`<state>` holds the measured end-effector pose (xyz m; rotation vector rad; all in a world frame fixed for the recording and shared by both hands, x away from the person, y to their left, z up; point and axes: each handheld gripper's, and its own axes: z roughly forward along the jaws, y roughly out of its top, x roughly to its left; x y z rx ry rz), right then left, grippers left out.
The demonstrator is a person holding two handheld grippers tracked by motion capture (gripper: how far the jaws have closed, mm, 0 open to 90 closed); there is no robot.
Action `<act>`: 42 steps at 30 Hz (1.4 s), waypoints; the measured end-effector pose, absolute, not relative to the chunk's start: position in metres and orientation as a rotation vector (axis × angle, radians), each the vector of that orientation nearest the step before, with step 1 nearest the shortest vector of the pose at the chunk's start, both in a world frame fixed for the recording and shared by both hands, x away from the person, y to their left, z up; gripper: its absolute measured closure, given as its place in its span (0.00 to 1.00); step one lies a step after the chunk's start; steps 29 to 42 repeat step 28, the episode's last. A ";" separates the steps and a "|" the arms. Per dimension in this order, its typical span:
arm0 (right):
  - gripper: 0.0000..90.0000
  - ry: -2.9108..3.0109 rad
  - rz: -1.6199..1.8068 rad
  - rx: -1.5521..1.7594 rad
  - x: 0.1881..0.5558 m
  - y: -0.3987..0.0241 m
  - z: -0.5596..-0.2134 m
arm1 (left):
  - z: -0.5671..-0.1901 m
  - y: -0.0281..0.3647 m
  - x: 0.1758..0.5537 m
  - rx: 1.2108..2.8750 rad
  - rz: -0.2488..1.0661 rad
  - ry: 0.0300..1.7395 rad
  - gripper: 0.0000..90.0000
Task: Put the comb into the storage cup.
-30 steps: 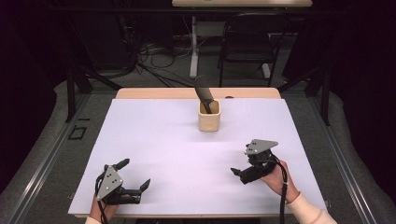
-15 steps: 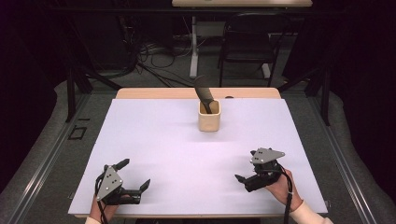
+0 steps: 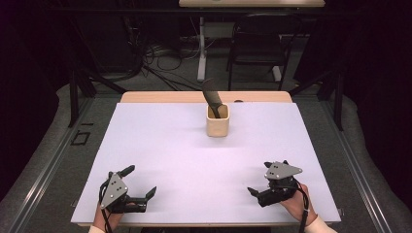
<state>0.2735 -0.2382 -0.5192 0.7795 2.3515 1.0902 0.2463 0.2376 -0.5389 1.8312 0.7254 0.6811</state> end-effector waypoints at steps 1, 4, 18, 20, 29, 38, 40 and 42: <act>0.00 2.346 1.097 0.775 0.273 -0.239 -0.519 | -0.539 0.237 0.246 1.831 0.680 0.726 0.00; 0.00 2.330 1.109 0.773 0.268 -0.240 -0.520 | -0.539 0.237 0.246 1.831 0.680 0.726 0.00; 0.00 2.297 1.120 0.752 0.254 -0.241 -0.520 | -0.539 0.237 0.246 1.831 0.679 0.727 0.00; 0.00 2.287 1.121 0.755 0.253 -0.241 -0.519 | -0.539 0.237 0.246 1.830 0.678 0.728 0.00; 0.00 2.283 1.125 0.753 0.253 -0.242 -0.518 | -0.539 0.237 0.247 1.829 0.675 0.730 0.00; 0.00 2.283 1.125 0.753 0.253 -0.242 -0.518 | -0.539 0.237 0.247 1.829 0.675 0.730 0.00; 0.00 2.283 1.125 0.753 0.253 -0.242 -0.518 | -0.539 0.237 0.247 1.829 0.675 0.730 0.00; 0.00 2.283 1.125 0.753 0.253 -0.242 -0.518 | -0.539 0.237 0.247 1.829 0.675 0.730 0.00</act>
